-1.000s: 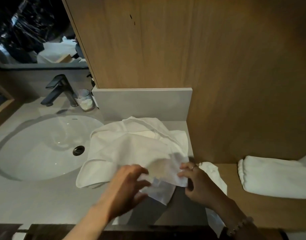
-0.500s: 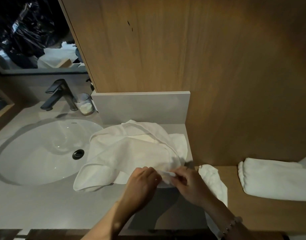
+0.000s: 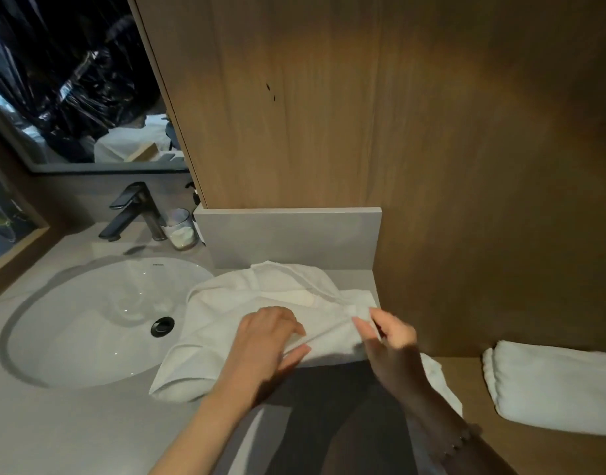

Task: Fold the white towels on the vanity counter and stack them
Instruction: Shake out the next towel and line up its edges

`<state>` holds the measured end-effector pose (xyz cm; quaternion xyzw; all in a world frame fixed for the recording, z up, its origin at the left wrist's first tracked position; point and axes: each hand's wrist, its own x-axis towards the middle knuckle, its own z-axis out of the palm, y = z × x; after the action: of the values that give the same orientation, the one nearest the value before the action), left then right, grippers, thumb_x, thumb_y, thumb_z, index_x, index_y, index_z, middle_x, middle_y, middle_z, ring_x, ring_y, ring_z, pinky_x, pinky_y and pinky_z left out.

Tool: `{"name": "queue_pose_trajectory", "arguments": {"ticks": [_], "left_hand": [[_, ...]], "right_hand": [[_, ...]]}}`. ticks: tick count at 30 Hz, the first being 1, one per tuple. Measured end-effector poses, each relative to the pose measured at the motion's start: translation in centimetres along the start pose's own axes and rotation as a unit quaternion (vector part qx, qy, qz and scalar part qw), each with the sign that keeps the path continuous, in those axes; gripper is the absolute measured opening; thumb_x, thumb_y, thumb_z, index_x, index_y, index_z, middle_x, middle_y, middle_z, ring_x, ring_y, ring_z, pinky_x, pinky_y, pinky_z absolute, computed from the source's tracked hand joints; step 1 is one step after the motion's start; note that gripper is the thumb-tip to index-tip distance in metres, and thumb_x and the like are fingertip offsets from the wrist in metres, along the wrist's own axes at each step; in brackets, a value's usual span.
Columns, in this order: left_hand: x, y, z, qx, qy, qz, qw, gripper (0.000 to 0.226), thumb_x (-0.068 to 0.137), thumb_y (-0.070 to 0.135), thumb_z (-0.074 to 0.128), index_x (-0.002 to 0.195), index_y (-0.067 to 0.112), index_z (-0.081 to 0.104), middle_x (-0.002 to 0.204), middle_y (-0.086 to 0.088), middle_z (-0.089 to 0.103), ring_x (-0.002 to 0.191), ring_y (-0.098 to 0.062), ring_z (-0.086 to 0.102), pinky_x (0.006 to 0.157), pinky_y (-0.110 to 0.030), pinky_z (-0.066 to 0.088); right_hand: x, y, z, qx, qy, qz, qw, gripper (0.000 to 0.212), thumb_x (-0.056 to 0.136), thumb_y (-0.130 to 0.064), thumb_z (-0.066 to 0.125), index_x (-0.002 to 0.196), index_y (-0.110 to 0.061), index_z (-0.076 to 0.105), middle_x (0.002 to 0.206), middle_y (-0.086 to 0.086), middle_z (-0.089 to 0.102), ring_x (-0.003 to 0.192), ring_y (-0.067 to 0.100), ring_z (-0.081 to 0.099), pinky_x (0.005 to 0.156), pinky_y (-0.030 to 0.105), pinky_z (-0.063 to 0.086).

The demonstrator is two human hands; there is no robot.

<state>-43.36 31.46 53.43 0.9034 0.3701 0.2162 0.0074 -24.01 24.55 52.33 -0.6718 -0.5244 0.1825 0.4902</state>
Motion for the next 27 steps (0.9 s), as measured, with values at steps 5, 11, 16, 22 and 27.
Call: {"name": "queue_pose_trajectory", "arguments": {"ticks": [5,11,16,22,27], "left_hand": [[-2.0,-6.1,-3.7,0.044,0.004,-0.013,0.999,0.034,0.074,0.049,0.051,0.098,0.027,0.058,0.095,0.006,0.064,0.09,-0.014,0.054,0.079,-0.024,0.034],[-3.0,-9.2,-7.0,-0.111,-0.025,-0.205,0.972,0.043,0.077,0.06,0.047,0.072,0.023,0.069,0.074,0.021,0.061,0.076,-0.001,0.056,0.063,-0.009,0.039],[-1.1,-10.5,-10.9,-0.243,-0.048,-0.307,0.919,0.032,0.086,0.031,0.063,0.065,0.007,0.066,0.068,-0.003,0.061,0.06,-0.015,0.055,0.063,-0.025,0.045],[6.9,-10.8,-20.8,-0.107,0.146,-0.255,0.95,0.019,0.087,0.03,0.062,0.077,0.016,0.07,0.077,0.002,0.065,0.07,-0.012,0.058,0.062,-0.024,0.042],[12.4,-11.1,-25.9,0.013,0.012,-0.216,0.976,0.03,0.091,0.035,0.057,0.079,0.01,0.071,0.076,-0.009,0.066,0.067,-0.02,0.056,0.06,-0.028,0.039]], "right_hand": [[7.2,-3.8,-3.7,0.057,0.039,-0.054,0.996,0.048,0.089,-0.042,0.047,0.079,0.004,0.053,0.073,0.02,0.055,0.067,0.028,0.052,0.061,0.039,0.043],[12.2,-7.7,-5.6,0.074,0.037,-0.092,0.992,0.02,0.098,-0.021,0.044,0.083,-0.012,0.055,0.077,0.0,0.055,0.072,0.007,0.052,0.063,0.016,0.039],[15.8,-9.5,-7.0,0.099,0.048,-0.095,0.989,0.031,0.099,-0.022,0.041,0.102,0.004,0.057,0.103,0.026,0.059,0.095,0.038,0.054,0.069,0.029,0.041],[20.0,-14.8,-10.2,0.054,0.102,-0.132,0.984,0.023,0.099,-0.028,0.04,0.102,-0.012,0.056,0.091,-0.002,0.057,0.082,0.013,0.053,0.065,0.02,0.039],[21.8,-18.0,-13.1,-0.131,0.06,-0.184,0.972,0.013,0.097,-0.032,0.046,0.098,-0.021,0.053,0.082,-0.007,0.056,0.073,0.01,0.055,0.055,0.02,0.036]]}}
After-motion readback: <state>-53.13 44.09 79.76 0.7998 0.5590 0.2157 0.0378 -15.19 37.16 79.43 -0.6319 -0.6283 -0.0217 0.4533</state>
